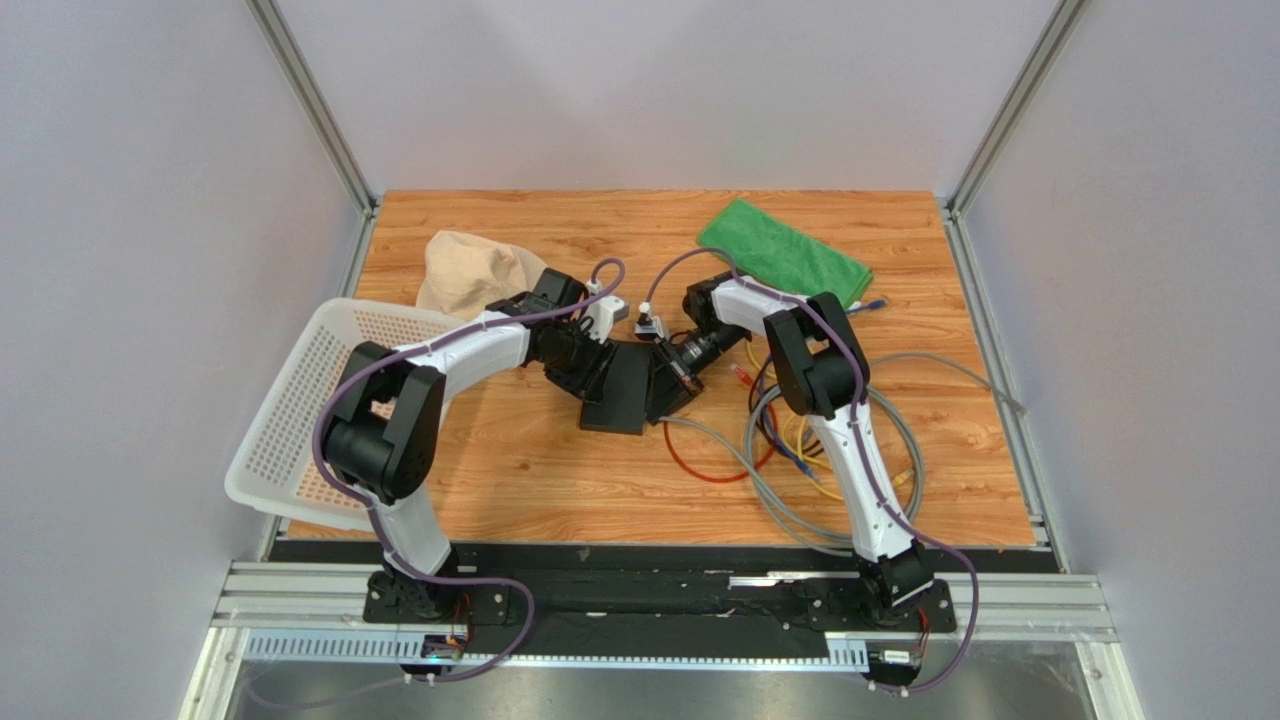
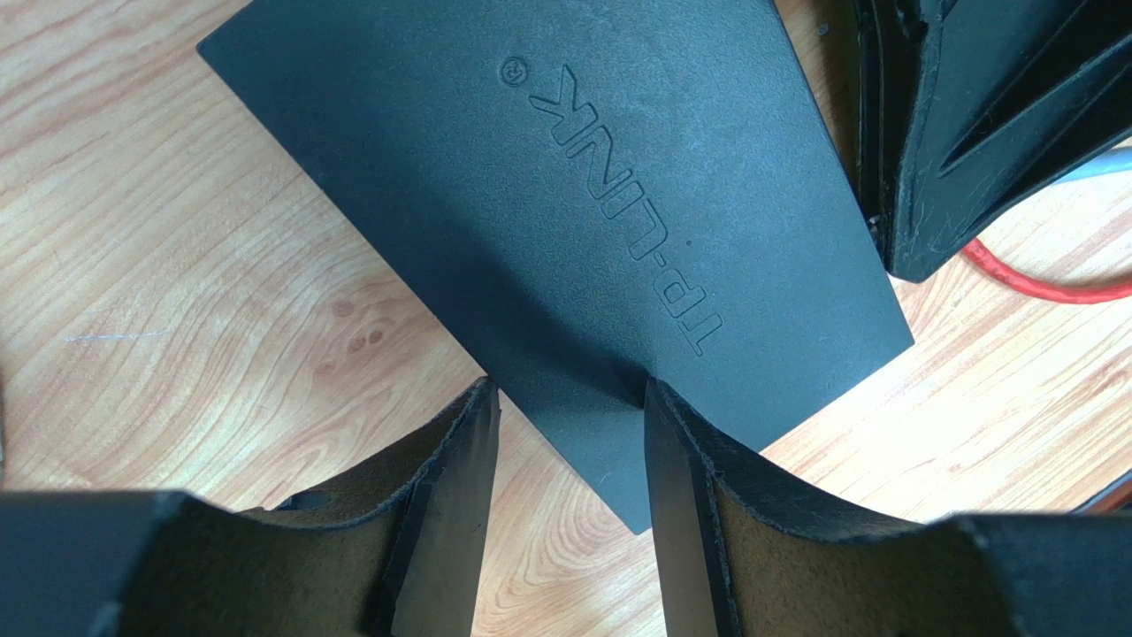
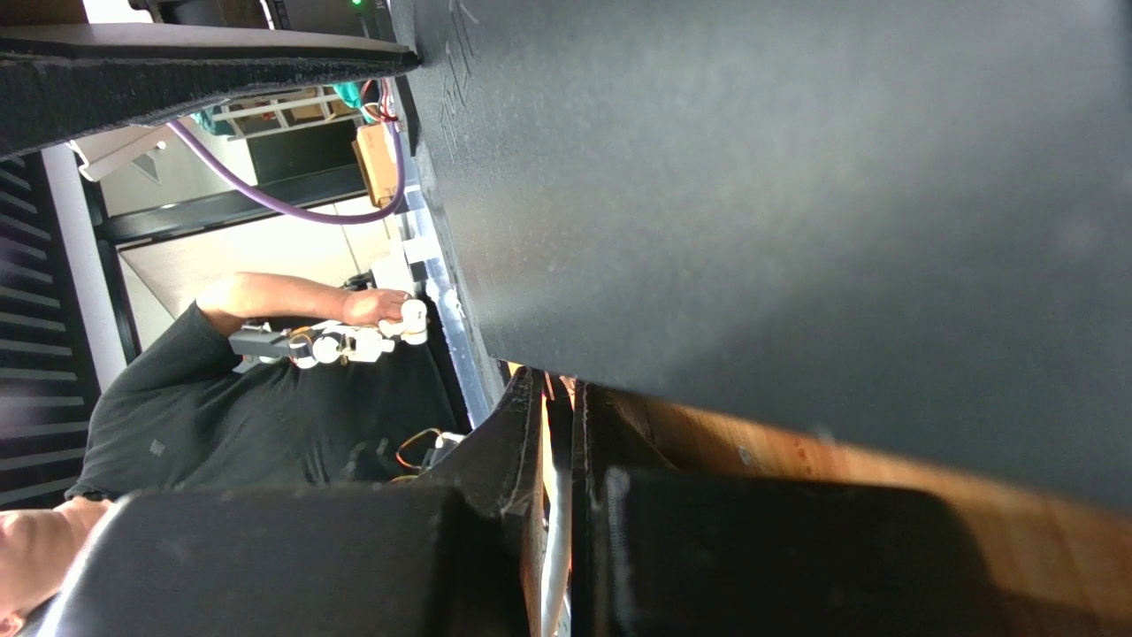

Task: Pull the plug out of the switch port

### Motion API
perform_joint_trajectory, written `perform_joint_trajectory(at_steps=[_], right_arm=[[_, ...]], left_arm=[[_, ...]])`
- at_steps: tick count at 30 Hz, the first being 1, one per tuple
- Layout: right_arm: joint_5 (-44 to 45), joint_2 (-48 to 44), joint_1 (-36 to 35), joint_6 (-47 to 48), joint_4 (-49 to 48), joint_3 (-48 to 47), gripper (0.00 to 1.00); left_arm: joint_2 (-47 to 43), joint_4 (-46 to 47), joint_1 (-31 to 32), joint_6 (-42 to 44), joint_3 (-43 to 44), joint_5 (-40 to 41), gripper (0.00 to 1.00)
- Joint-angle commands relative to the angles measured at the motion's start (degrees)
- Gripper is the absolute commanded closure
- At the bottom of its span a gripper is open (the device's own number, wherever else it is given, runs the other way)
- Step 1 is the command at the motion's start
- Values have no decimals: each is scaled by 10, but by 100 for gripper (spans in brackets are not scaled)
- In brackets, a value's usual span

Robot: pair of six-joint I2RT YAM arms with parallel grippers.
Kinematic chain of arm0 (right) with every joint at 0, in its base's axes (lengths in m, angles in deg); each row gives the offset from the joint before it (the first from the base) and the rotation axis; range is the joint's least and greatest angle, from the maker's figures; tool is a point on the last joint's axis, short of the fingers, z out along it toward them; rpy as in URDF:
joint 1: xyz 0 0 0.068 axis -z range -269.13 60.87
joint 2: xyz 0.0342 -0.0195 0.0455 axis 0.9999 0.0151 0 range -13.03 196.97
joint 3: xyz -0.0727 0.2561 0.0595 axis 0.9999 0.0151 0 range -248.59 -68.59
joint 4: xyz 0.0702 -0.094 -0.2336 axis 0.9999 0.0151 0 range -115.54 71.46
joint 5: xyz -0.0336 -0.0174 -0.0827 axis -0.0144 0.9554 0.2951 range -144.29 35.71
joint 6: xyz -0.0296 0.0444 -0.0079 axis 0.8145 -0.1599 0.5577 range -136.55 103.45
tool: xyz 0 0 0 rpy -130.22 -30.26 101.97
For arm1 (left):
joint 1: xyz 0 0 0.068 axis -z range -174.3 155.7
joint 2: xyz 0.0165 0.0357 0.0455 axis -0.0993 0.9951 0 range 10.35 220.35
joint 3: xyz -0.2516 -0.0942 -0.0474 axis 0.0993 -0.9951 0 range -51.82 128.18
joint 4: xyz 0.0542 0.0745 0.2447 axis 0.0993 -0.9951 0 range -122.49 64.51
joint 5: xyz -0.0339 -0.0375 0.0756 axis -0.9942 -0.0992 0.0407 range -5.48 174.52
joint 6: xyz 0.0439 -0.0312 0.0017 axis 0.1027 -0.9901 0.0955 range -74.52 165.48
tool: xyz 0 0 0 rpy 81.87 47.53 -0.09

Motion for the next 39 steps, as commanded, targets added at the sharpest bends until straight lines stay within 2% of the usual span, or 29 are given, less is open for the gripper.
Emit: perform_joint_trajectory(at_steps=[1, 11, 17, 22, 31, 39], right_arm=[[129, 10, -1, 26, -49, 31, 100], [128, -9, 16, 7, -74, 50, 100], [142, -74, 27, -10, -110, 97, 100], [140, -104, 41, -1, -102, 122, 100], [114, -38, 47, 2, -38, 100, 100], [164, -14, 45, -49, -46, 82, 100]], left_arm=[[22, -9, 8, 24, -4, 18, 48], [19, -8, 8, 24, -7, 18, 48], [19, -9, 8, 25, -6, 16, 47], [25, -11, 8, 24, -2, 15, 47], [28, -14, 8, 26, 0, 14, 47], [22, -12, 12, 34, 2, 19, 50]])
